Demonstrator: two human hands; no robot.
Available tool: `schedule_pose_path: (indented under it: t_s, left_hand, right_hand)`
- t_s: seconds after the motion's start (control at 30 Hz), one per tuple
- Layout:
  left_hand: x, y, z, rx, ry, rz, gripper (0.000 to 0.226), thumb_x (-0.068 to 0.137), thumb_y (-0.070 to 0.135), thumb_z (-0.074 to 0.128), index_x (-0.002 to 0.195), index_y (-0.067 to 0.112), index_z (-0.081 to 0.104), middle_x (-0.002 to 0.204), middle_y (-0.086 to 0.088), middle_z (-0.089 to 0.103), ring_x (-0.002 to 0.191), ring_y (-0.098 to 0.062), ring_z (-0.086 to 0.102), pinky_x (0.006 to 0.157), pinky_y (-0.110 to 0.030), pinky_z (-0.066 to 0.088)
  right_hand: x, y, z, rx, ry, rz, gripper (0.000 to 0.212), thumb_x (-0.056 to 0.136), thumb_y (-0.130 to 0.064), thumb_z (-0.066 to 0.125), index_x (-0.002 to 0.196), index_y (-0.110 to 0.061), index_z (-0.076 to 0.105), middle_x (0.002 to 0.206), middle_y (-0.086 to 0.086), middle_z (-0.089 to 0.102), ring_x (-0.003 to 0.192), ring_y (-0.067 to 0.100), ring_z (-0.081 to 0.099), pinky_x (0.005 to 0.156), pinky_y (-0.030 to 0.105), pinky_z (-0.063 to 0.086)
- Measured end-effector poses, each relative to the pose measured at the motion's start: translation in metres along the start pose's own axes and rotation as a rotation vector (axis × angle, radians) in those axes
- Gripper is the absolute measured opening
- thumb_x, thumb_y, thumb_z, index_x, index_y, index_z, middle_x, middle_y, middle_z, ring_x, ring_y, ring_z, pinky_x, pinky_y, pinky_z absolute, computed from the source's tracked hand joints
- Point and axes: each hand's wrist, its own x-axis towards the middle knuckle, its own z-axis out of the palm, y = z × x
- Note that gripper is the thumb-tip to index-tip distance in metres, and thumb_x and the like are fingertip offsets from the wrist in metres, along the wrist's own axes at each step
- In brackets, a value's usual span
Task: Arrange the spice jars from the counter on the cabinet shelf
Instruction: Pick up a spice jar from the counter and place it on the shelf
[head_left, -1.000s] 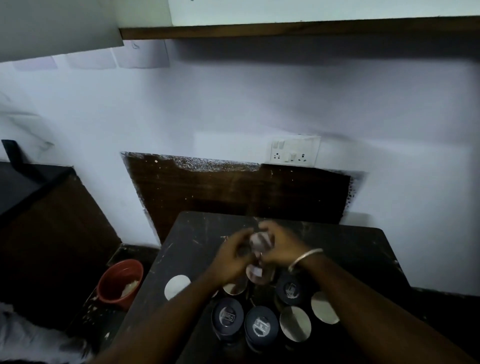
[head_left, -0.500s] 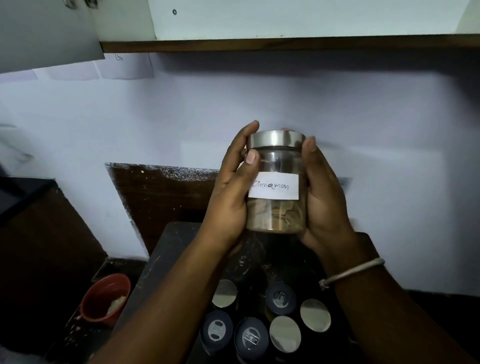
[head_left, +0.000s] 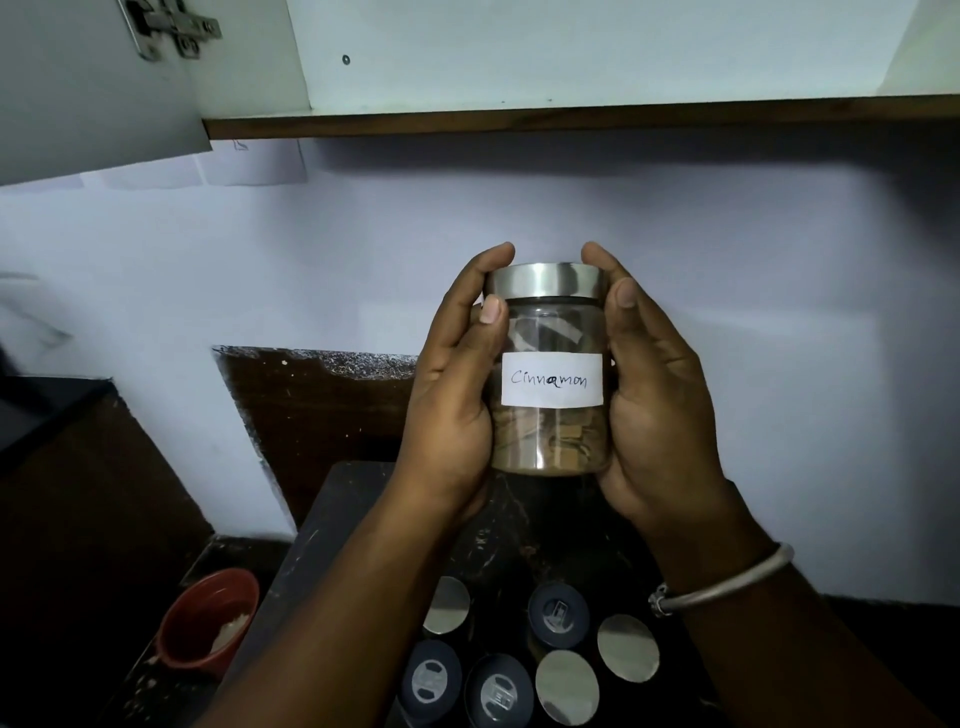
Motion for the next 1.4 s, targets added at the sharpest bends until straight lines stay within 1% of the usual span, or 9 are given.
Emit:
schedule_pose_path:
  t_s: [0.57, 0.73, 0.83, 0.9, 1.03, 1.13, 1.23, 1.3, 1.4]
  left_hand:
    - [0.0, 0.0, 0.0, -0.021, -0.032, 0.001, 0.047, 0.093, 0.042, 0.059, 0.138, 0.031, 0.06, 0.121, -0.007, 0.071, 0.1, -0.022, 0.071, 0.079, -0.033, 0.061]
    - [0.002, -0.001, -0.005, -0.034, -0.047, 0.01, 0.036, 0.102, 0.036, 0.058, 0.138, 0.032, 0.061, 0.121, -0.004, 0.073, 0.101, -0.019, 0.072, 0.079, -0.031, 0.06]
    - [0.011, 0.001, -0.007, -0.007, -0.047, 0.028, 0.041, 0.101, 0.037, 0.06, 0.14, 0.028, 0.06, 0.12, -0.004, 0.074, 0.101, -0.02, 0.073, 0.079, -0.031, 0.06]
    - [0.023, 0.005, -0.009, 0.028, -0.028, 0.043, 0.046, 0.099, 0.034, 0.057, 0.143, 0.022, 0.058, 0.122, -0.007, 0.073, 0.101, -0.023, 0.072, 0.079, -0.032, 0.061]
    - [0.068, 0.02, -0.011, 0.134, -0.005, 0.12, 0.041, 0.1, 0.025, 0.055, 0.141, 0.02, 0.061, 0.133, -0.022, 0.066, 0.11, -0.035, 0.07, 0.084, -0.04, 0.062]
    - [0.115, 0.042, -0.011, 0.192, -0.094, 0.224, 0.039, 0.105, 0.025, 0.054, 0.143, 0.023, 0.058, 0.134, -0.015, 0.068, 0.118, -0.03, 0.07, 0.087, -0.036, 0.06]
    - [0.179, 0.065, -0.021, 0.399, -0.122, 0.341, 0.034, 0.107, 0.034, 0.049, 0.141, 0.037, 0.055, 0.121, 0.001, 0.072, 0.108, -0.018, 0.073, 0.081, -0.031, 0.06]
    - [0.23, 0.075, -0.039, 0.618, 0.047, 0.431, 0.032, 0.106, 0.037, 0.045, 0.132, 0.025, 0.06, 0.11, -0.003, 0.071, 0.098, -0.021, 0.07, 0.083, -0.04, 0.059]
    - [0.297, 0.076, -0.087, 1.359, 0.297, 0.445, 0.033, 0.106, 0.032, 0.043, 0.11, 0.008, 0.065, 0.105, -0.015, 0.071, 0.099, -0.038, 0.065, 0.086, -0.047, 0.051]
  right_hand:
    - [-0.003, -0.004, 0.002, 0.026, -0.002, -0.022, 0.035, 0.106, -0.029, 0.046, 0.136, -0.019, 0.062, 0.123, 0.005, 0.073, 0.11, 0.024, 0.073, 0.084, 0.034, 0.061]
    - [-0.001, 0.0, 0.003, 0.02, -0.006, -0.031, 0.034, 0.107, -0.03, 0.047, 0.135, -0.02, 0.063, 0.121, 0.005, 0.074, 0.109, 0.024, 0.073, 0.083, 0.033, 0.06]
    - [0.007, 0.003, 0.004, -0.005, -0.013, -0.054, 0.036, 0.103, -0.034, 0.053, 0.135, -0.023, 0.064, 0.125, 0.004, 0.072, 0.113, 0.024, 0.071, 0.089, 0.037, 0.06]
    - [0.017, 0.002, 0.007, -0.046, -0.052, -0.066, 0.042, 0.096, -0.038, 0.061, 0.136, -0.028, 0.063, 0.127, 0.001, 0.071, 0.117, 0.021, 0.069, 0.092, 0.038, 0.059]
    - [0.056, -0.016, 0.018, -0.314, -0.214, -0.135, 0.064, 0.078, -0.043, 0.078, 0.138, -0.041, 0.055, 0.119, 0.0, 0.073, 0.107, 0.017, 0.073, 0.082, 0.035, 0.062]
    - [0.097, -0.039, 0.032, -0.467, -0.193, -0.289, 0.063, 0.073, -0.047, 0.08, 0.132, -0.041, 0.058, 0.116, -0.005, 0.072, 0.102, 0.013, 0.072, 0.081, 0.035, 0.063]
    - [0.15, -0.061, 0.054, -0.567, -0.155, -0.398, 0.063, 0.072, -0.045, 0.082, 0.129, -0.037, 0.056, 0.114, -0.01, 0.068, 0.096, 0.007, 0.07, 0.076, 0.031, 0.062]
    - [0.188, -0.072, 0.07, -0.658, -0.126, -0.486, 0.064, 0.074, -0.042, 0.083, 0.129, -0.032, 0.052, 0.11, -0.012, 0.064, 0.09, 0.007, 0.067, 0.076, 0.03, 0.061]
    - [0.242, -0.078, 0.089, -0.803, -0.122, -0.601, 0.068, 0.079, -0.04, 0.082, 0.134, -0.027, 0.046, 0.106, -0.015, 0.061, 0.085, 0.005, 0.064, 0.074, 0.018, 0.055]
